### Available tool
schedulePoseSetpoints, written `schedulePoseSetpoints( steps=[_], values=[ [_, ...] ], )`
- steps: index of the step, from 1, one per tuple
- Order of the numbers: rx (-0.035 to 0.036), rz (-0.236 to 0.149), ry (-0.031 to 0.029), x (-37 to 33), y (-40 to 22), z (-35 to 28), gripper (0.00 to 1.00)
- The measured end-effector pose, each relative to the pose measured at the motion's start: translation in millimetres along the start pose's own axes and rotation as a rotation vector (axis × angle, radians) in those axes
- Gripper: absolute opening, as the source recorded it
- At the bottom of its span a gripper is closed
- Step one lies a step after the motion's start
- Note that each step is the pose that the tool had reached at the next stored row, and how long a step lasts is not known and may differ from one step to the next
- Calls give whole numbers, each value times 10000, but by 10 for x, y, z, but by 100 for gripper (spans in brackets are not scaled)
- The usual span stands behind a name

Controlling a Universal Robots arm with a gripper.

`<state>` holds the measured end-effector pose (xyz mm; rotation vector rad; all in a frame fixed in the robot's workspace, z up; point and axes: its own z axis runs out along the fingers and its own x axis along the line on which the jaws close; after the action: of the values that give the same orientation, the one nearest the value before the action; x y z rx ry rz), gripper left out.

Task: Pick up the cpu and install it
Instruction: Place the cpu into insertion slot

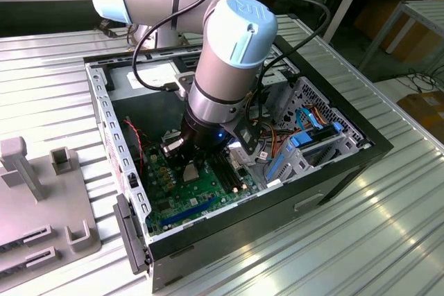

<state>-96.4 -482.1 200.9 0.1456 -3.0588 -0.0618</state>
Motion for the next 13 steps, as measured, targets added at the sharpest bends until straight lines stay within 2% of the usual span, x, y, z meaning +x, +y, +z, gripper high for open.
schedulePoseSetpoints(
  steps=[6,9,13],
  values=[
    [-18,73,-4,-27,4,-1,47],
    [-35,-99,0,-11,-13,5,47],
    [-32,-106,3,-11,-17,11,47]
  ],
)
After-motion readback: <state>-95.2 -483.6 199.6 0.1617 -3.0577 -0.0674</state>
